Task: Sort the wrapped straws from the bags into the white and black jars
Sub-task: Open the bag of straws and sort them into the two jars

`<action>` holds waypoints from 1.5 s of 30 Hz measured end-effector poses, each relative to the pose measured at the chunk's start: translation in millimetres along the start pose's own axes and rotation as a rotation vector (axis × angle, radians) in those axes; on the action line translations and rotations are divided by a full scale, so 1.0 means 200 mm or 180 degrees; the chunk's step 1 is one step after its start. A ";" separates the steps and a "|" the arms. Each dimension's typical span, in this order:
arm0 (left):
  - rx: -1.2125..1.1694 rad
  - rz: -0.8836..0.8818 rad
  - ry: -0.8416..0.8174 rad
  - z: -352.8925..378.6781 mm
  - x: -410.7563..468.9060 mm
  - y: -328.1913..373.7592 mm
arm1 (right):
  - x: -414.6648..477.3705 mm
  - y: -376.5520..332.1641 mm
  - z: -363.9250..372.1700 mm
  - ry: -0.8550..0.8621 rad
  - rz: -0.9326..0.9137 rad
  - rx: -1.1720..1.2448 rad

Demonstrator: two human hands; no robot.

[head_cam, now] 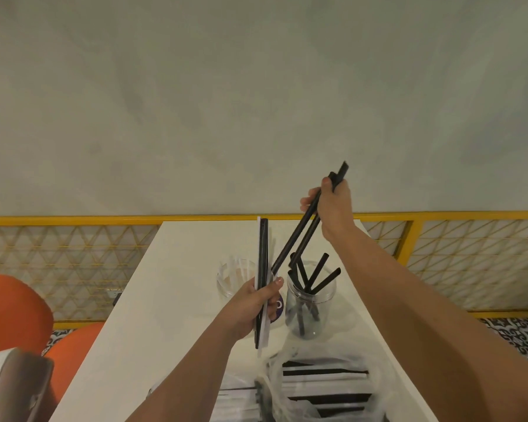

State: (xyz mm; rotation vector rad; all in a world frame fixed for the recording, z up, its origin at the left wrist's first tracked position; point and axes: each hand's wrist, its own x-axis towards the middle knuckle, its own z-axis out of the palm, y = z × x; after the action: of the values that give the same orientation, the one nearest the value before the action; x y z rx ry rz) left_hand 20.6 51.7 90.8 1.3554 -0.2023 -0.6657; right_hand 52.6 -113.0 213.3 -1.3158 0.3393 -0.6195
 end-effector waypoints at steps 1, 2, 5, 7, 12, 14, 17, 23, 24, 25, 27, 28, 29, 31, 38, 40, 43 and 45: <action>-0.0060 -0.0021 0.0044 -0.01 0.00 -0.02 | 0.02 -0.02 -0.02 0.0124 -0.0134 0.0050; -0.0139 -0.0031 0.0077 -0.01 0.00 -0.04 | 0.03 -0.04 -0.03 0.0226 -0.0294 0.0010; -0.0389 -0.0078 0.0126 -0.02 0.00 -0.05 | 0.05 -0.02 -0.07 0.0185 -0.0716 -0.0320; -0.0453 -0.0101 0.0109 -0.01 0.01 -0.05 | 0.04 0.06 -0.09 -0.0037 -0.0830 -0.0486; -0.0558 -0.0045 0.0044 0.00 0.01 -0.03 | -0.03 0.31 -0.16 -0.0434 -0.0733 -0.1222; -0.0568 0.0027 0.0014 -0.01 0.00 -0.02 | -0.05 0.38 -0.19 -0.0553 -0.0522 -0.1399; -0.0595 0.0060 -0.0026 -0.02 0.00 -0.02 | -0.08 0.43 -0.21 -0.0735 -0.0321 -0.1699; -0.0669 0.0077 -0.0069 -0.03 -0.01 -0.01 | -0.10 0.40 -0.14 -0.0332 -0.0987 -0.2429; -0.0673 0.0074 -0.0068 -0.03 -0.01 -0.01 | -0.12 0.38 -0.11 -0.0363 -0.1087 -0.2343; -0.0673 0.0062 -0.0066 -0.03 -0.01 -0.01 | -0.14 0.36 -0.08 -0.0518 -0.1118 -0.2201; -0.0641 0.0027 -0.0052 -0.03 -0.01 0.00 | -0.19 0.34 -0.02 -0.1125 -0.0913 -0.2023; -0.0624 0.0017 -0.0043 -0.03 -0.01 0.00 | -0.22 0.33 0.01 -0.1502 -0.0639 -0.2032; -0.0613 0.0011 -0.0030 -0.03 -0.01 0.00 | -0.24 0.34 0.04 -0.1843 -0.0255 -0.2026; -0.0586 0.0019 0.0004 -0.03 -0.01 0.01 | -0.28 0.35 0.07 -0.2215 0.0409 -0.1907; -0.0659 0.0053 0.0189 -0.06 -0.01 0.02 | -0.32 0.35 0.13 -0.1931 0.0778 -0.1631; -0.0771 0.0057 0.0244 -0.07 -0.01 0.02 | -0.33 0.36 0.15 -0.1731 0.0686 -0.1527; -0.0809 -0.0024 0.0485 -0.09 -0.01 0.03 | -0.33 0.36 0.19 -0.1321 0.0776 -0.0898; -0.0653 -0.0072 0.0622 -0.10 -0.02 0.02 | -0.32 0.35 0.20 -0.1256 0.0893 -0.0674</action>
State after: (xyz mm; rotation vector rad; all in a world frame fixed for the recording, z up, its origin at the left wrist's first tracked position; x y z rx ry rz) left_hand 29.3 69.7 91.8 1.2173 0.0379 -0.5527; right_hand 40.2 -33.8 147.5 -1.5239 0.2620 -0.0828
